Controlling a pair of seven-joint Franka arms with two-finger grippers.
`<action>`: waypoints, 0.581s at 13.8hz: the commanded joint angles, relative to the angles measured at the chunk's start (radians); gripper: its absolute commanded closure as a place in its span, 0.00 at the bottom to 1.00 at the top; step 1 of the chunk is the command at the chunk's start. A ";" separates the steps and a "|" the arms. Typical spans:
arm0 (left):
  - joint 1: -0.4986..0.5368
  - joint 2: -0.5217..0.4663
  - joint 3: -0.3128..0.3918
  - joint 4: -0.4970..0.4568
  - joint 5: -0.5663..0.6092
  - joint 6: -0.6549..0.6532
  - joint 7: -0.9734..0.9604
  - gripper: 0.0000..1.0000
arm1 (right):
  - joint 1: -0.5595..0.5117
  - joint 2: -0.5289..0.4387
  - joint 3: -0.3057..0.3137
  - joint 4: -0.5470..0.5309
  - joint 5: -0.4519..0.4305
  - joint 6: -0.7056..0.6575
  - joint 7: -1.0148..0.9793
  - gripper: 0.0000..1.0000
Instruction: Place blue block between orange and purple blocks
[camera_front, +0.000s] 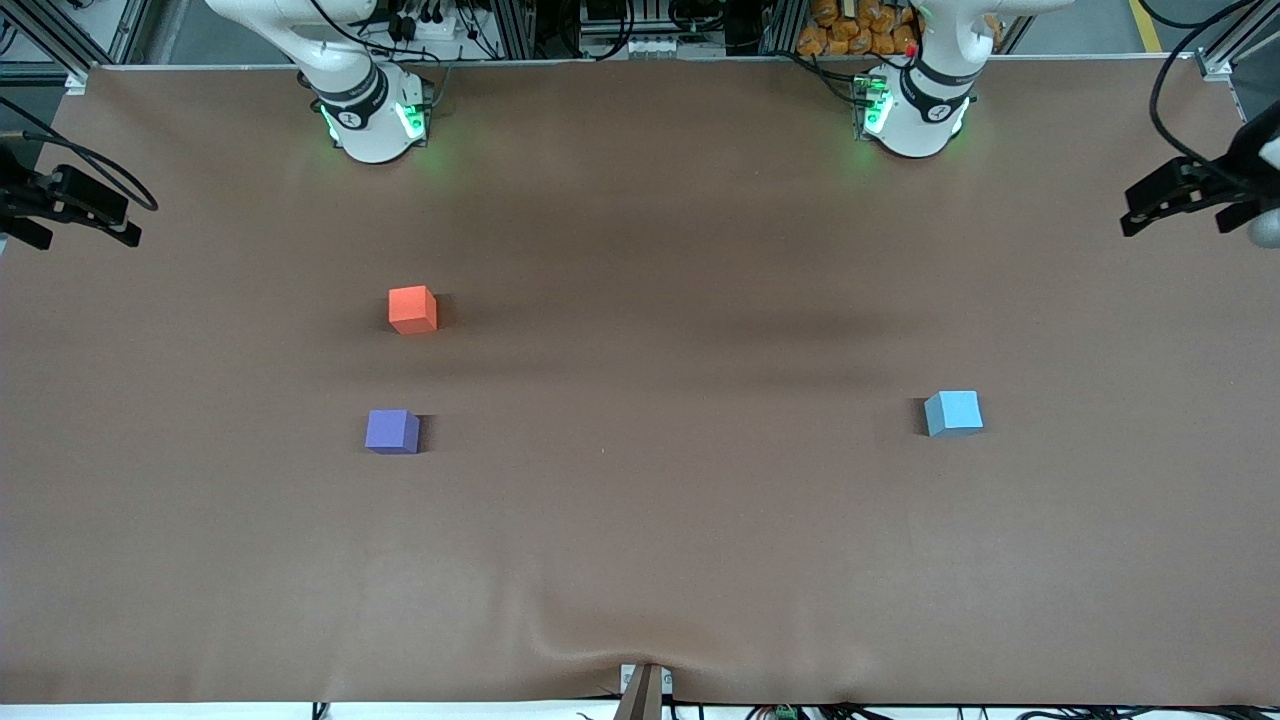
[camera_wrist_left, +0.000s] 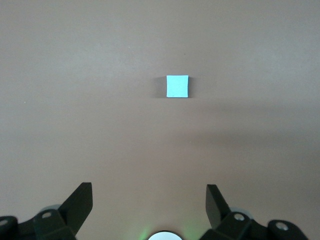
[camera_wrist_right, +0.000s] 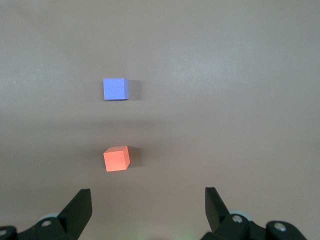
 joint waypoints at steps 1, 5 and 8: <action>-0.001 0.014 -0.003 0.028 0.011 -0.023 0.015 0.00 | -0.014 0.003 0.008 0.018 0.015 -0.014 0.003 0.00; 0.007 0.014 -0.003 0.029 -0.009 -0.016 0.015 0.00 | -0.020 0.003 0.006 0.018 0.014 -0.012 0.001 0.00; 0.011 0.015 0.001 0.029 -0.010 0.003 0.015 0.00 | -0.049 0.003 0.006 0.018 0.015 -0.008 0.001 0.00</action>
